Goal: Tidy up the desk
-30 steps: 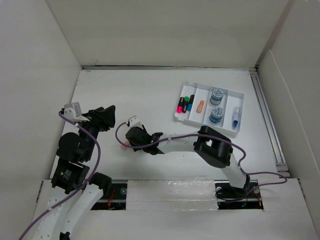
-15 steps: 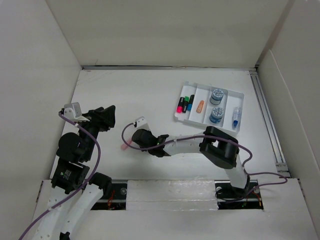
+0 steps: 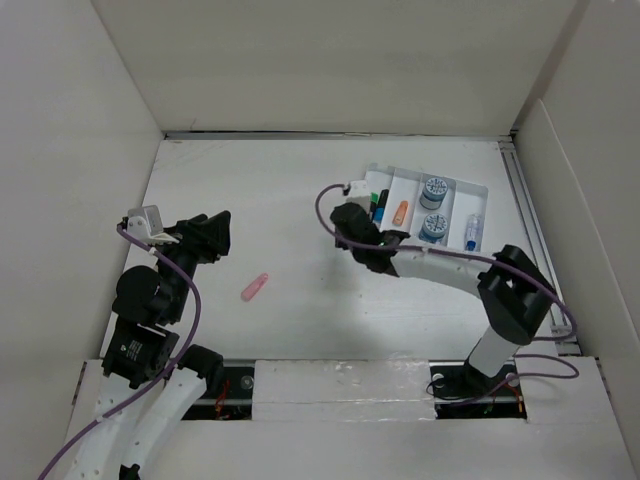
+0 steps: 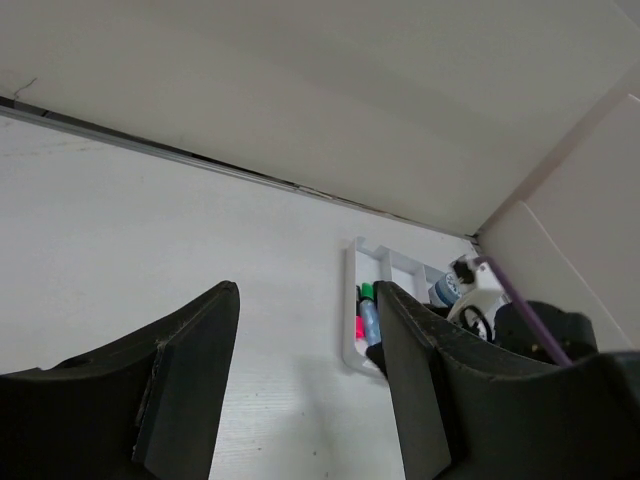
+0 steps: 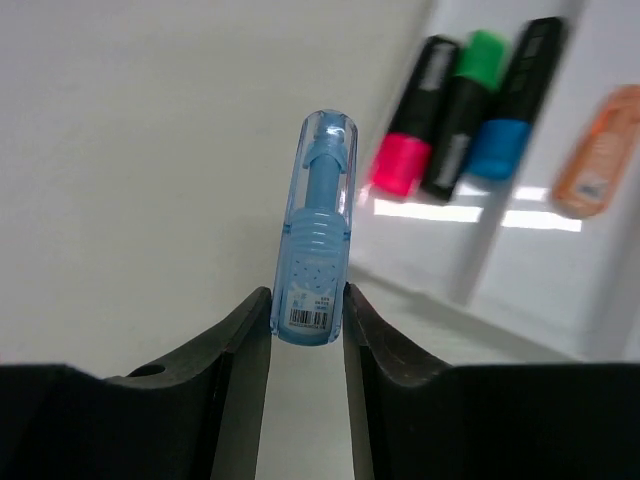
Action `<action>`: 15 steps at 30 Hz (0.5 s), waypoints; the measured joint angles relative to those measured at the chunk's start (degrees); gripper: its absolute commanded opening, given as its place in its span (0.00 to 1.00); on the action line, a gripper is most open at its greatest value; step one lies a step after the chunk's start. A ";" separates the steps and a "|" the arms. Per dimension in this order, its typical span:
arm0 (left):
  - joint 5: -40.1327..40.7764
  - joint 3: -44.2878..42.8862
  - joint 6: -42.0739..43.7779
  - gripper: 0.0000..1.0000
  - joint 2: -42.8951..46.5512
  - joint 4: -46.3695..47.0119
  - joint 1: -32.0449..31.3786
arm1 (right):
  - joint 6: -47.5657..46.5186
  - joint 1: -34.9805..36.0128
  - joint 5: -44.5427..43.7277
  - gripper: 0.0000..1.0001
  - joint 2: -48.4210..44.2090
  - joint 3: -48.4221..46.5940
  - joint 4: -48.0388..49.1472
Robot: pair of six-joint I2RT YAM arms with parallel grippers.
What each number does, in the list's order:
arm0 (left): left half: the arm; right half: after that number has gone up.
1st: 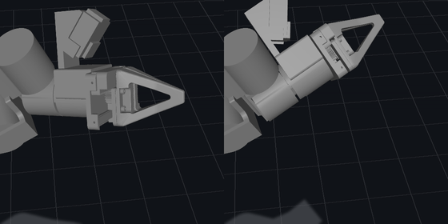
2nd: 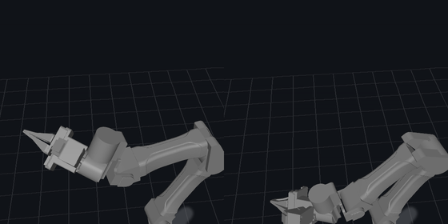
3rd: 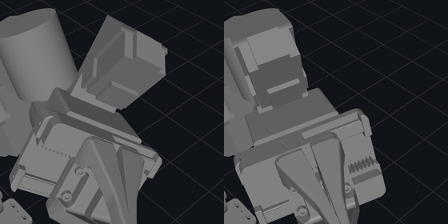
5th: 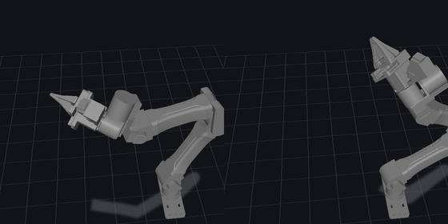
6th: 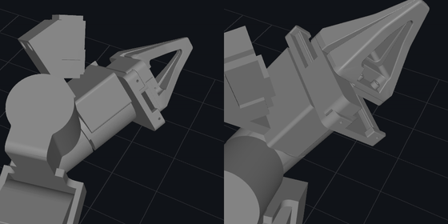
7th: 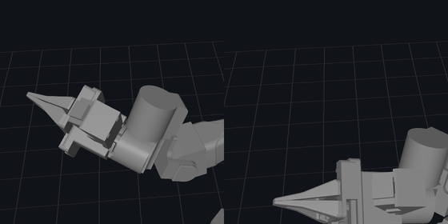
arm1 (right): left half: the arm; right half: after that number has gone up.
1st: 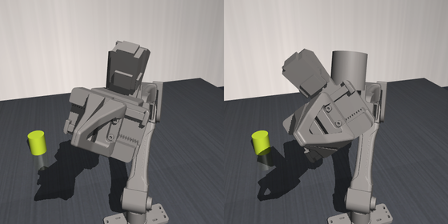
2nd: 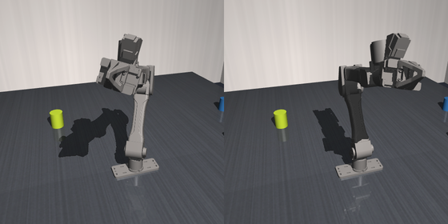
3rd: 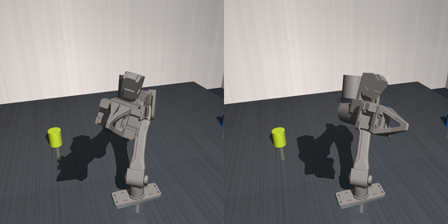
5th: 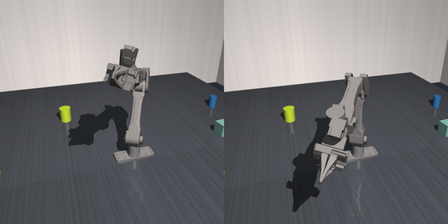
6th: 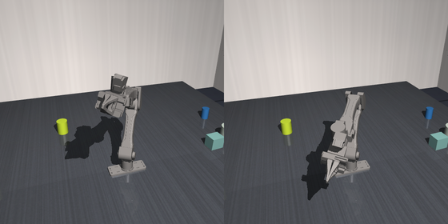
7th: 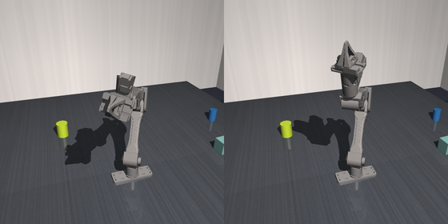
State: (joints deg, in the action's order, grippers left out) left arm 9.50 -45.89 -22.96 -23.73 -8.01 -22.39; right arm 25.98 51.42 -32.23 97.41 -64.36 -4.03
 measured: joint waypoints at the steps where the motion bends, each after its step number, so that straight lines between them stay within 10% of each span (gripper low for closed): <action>1: 0.00 0.00 0.00 0.53 0.00 0.00 0.00 | 0.07 -2.54 -0.20 0.31 -1.25 0.85 0.00; 11: -0.04 0.00 0.00 0.53 -0.02 0.00 0.00 | 3.87 -18.45 0.13 0.33 -3.54 4.55 -1.97; 15: -0.04 0.00 0.02 0.53 -0.04 0.00 0.00 | 4.46 -19.30 0.59 0.70 -3.54 4.96 -2.03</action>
State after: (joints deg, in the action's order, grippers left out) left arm 9.45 -45.89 -22.94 -23.77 -8.01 -22.39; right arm 30.44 32.12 -31.64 93.86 -59.40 -6.07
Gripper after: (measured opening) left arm 0.527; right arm 0.485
